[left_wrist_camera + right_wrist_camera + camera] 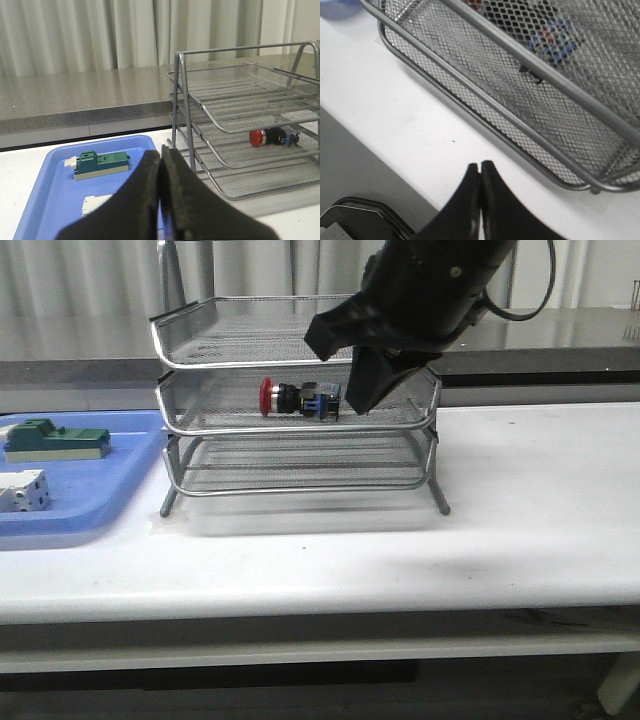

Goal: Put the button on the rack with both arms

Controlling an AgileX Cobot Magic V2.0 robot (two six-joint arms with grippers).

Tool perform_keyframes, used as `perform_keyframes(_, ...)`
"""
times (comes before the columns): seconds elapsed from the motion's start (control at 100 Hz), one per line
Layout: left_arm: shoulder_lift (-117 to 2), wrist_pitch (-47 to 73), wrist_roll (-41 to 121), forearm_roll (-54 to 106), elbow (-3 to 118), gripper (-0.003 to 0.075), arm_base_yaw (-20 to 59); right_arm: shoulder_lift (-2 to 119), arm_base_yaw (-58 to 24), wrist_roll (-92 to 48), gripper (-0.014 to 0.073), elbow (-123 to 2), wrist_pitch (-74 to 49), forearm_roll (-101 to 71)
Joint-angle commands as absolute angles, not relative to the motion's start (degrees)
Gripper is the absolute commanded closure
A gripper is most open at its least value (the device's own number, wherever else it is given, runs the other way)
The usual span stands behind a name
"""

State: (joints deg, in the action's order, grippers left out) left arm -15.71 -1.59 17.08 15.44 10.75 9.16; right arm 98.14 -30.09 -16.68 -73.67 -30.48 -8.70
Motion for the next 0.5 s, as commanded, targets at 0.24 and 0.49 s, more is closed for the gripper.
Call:
perform_keyframes(0.24,-16.2,-6.1,16.7,15.8,12.3,0.0741,9.0,83.6,-23.8,-14.2,0.0657,-63.5,-24.8,-9.2)
perform_keyframes(0.49,-16.2,-6.1,16.7,15.8,12.3,0.0741,9.0,70.4,-15.1,-11.8,0.0657,-53.7,-21.0,-9.2)
